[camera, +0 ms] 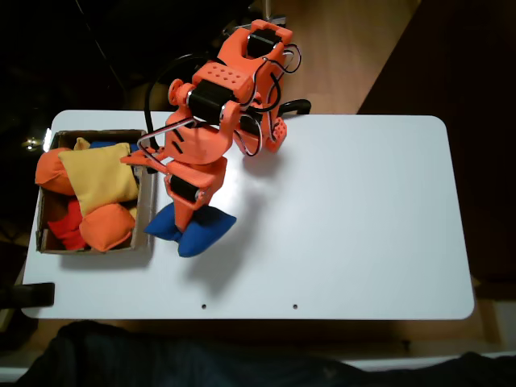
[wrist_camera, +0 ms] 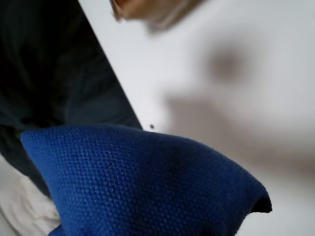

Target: Grasp a bag and put it in the box.

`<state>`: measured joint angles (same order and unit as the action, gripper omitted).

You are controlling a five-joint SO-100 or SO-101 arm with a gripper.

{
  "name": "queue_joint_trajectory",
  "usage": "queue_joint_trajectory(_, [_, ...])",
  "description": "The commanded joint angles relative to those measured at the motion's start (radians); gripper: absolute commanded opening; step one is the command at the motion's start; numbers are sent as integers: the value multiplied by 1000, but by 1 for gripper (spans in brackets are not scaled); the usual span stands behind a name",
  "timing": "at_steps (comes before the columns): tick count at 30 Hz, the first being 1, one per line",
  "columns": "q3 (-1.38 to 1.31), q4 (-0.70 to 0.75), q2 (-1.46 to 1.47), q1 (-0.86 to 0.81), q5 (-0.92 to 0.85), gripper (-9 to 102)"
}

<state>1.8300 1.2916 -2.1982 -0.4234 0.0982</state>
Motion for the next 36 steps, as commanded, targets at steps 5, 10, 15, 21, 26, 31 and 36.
queue_joint_trajectory(5, [-91,-18,-115,-63,-28,10])
queue_joint_trajectory(10, [-94,-21,-150,-101,-37,10])
queue_joint_trajectory(15, [-100,-35,-176,-156,-46,10])
queue_joint_trajectory(21, [-129,-54,-181,-245,-57,11])
queue_joint_trajectory(26, [-187,-64,-146,-344,-60,11])
queue_joint_trajectory(31, [-253,-67,-91,-440,-66,11])
queue_joint_trajectory(36, [-314,-72,-12,-512,-72,11])
